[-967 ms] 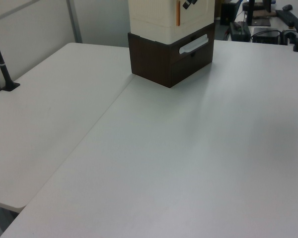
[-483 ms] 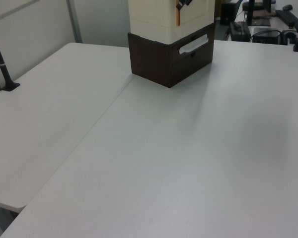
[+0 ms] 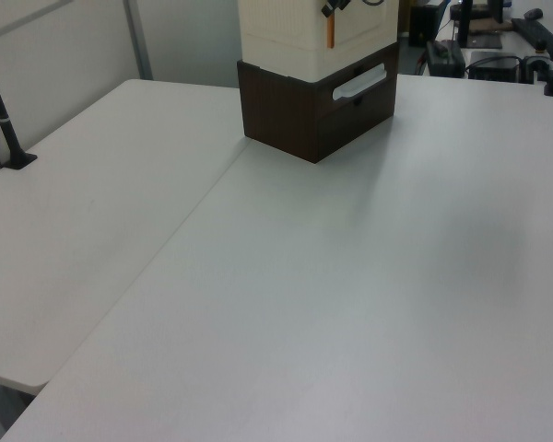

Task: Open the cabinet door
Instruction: 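Move the gripper toward the cream cabinet door's orange edge strip, then close the gripper on the door's orange edge strip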

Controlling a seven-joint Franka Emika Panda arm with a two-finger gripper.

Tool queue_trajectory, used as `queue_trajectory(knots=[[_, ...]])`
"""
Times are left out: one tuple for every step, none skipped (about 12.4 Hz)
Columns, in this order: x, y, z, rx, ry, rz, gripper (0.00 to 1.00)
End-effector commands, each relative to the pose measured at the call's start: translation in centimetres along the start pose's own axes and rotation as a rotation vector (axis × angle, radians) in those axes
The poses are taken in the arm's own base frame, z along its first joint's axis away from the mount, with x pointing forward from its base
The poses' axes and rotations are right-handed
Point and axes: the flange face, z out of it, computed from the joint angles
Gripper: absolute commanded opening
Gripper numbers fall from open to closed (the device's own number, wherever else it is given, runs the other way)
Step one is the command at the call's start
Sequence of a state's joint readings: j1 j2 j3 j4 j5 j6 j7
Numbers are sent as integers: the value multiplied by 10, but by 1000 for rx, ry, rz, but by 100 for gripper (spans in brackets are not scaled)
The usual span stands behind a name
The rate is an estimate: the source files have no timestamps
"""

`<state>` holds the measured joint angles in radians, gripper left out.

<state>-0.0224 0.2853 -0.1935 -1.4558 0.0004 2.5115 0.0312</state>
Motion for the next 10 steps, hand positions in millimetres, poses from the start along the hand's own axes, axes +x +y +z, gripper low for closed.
queue_trajectory(knots=[[5,3,0,-2,34,24,25],[6,3,1,-2,41,24,8],[5,4,1,-4,41,20,0],[5,5,1,-6,41,18,0],[5,6,1,-10,41,12,0],[5,7,-1,-11,41,14,0],[5,9,-2,-12,36,12,0],[2,15,-4,-17,17,7,0],[-2,18,-7,-17,-17,9,0],[-5,21,-11,-15,-47,11,0]])
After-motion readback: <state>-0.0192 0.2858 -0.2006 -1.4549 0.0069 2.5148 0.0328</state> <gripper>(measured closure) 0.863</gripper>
